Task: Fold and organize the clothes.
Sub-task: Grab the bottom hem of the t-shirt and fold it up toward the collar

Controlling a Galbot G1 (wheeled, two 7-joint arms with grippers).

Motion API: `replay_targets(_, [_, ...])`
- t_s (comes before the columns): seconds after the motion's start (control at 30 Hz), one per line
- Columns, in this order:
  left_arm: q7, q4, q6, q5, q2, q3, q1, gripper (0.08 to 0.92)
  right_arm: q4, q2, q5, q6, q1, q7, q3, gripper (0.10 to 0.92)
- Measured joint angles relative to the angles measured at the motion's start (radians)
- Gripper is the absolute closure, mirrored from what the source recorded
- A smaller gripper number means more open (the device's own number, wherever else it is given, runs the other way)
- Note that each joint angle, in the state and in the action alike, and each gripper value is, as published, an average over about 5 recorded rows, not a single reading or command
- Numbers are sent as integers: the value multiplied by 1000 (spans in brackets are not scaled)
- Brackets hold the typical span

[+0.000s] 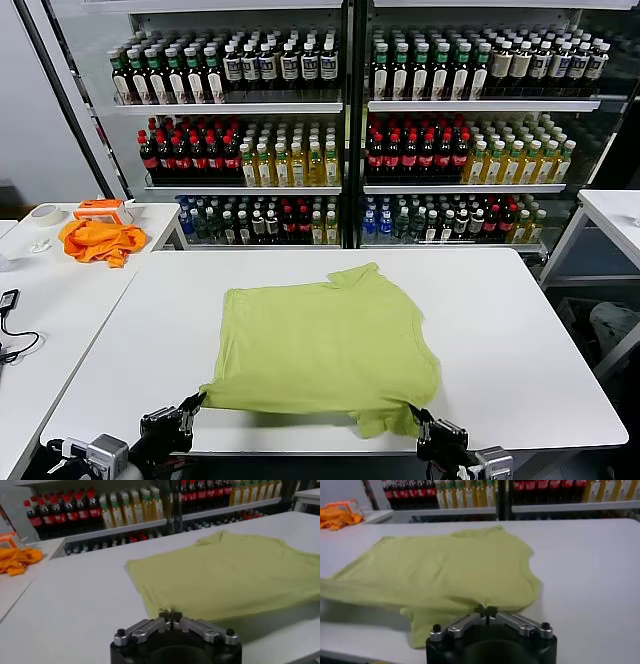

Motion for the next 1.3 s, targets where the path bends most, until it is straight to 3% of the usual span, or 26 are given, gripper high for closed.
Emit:
replay_targets(0.43, [28, 184, -66, -72, 36, 78, -211, 918, -149, 34, 30, -47, 257, -11, -76, 917])
replay_targets(1.07, [73, 487, -125, -84, 12, 260, -531, 918, -387, 97, -10, -50, 426, -35, -136, 916])
replay_targets(1.2, [72, 534, -133, -71, 3, 289, -573, 901, -417, 107, -16, -44, 444, -36, -140, 852])
replay_targets(1.3, [73, 569, -143, -58, -5, 305, -601, 836, -431, 113, -18, -41, 451, -37, -138, 766])
